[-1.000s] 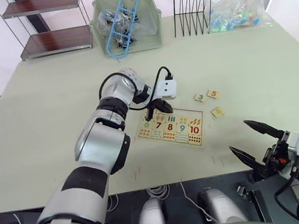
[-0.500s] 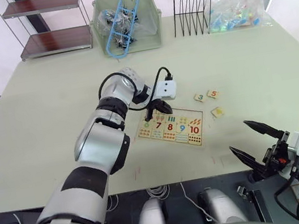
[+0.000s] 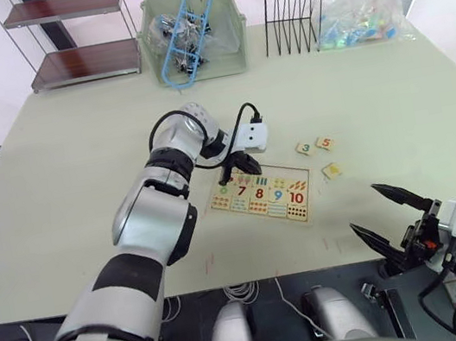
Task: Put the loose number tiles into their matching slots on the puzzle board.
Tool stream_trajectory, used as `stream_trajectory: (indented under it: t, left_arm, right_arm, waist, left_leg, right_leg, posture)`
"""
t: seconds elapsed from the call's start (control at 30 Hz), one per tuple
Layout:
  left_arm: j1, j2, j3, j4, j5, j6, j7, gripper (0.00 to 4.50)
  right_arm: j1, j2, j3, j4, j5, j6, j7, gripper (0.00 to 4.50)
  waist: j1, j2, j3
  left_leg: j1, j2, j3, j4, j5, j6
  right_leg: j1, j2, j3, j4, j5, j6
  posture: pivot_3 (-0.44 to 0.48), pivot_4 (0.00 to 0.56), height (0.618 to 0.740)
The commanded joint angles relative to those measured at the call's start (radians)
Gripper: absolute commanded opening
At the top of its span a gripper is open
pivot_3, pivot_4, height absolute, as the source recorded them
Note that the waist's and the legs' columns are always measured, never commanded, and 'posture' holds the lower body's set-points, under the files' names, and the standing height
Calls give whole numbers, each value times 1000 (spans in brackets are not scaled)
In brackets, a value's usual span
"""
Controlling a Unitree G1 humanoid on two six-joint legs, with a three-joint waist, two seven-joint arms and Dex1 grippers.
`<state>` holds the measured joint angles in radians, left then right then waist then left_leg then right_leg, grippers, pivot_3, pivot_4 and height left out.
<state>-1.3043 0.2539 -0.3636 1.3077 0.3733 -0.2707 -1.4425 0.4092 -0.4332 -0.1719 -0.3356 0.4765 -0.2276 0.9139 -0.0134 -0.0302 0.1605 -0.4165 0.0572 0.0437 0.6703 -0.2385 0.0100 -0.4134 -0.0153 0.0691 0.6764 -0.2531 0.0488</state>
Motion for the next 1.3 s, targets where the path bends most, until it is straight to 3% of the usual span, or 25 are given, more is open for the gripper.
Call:
stream_trajectory:
  t: [0.03,0.37,0.67,1.07,1.3]
  left_arm:
    - [-2,12,-5,-28,2,2,-8,29]
    - [-4,16,6,-31,-10,9,-19,29]
    - [-26,29,102,-69,-123,82,-77,29]
    - [52,154,242,-195,-281,235,-53,29]
    - [187,250,319,-360,-377,347,-21,29]
  right_arm:
    - [0,-12,-13,-10,3,-25,7,4500]
    - [-5,-13,-11,-3,1,-29,9,4500]
    - [-14,-18,-17,8,9,-31,15,4500]
    - [-72,-30,-33,32,50,-1,7,4500]
    - [-112,-51,-41,58,69,29,13,4500]
  waist:
    - [0,0,0]
    - [0,0,0]
    - [-1,0,0]
    - [-3,0,0]
    - [-1,0,0]
  left_leg:
    - [0,0,0,0,0,0]
    - [0,0,0,0,0,0]
    - [0,0,0,0,0,0]
    - [1,0,0,0,0,0]
    - [1,0,0,0,0,0]
  right_leg:
    - [0,0,0,0,0,0]
    - [0,0,0,0,0,0]
    - [0,0,0,0,0,0]
    - [0,0,0,1,0,0]
    - [0,0,0,1,0,0]
  posture:
    - [0,150,740]
    - [0,150,740]
    - [0,150,740]
    - [0,150,740]
    - [0,150,740]
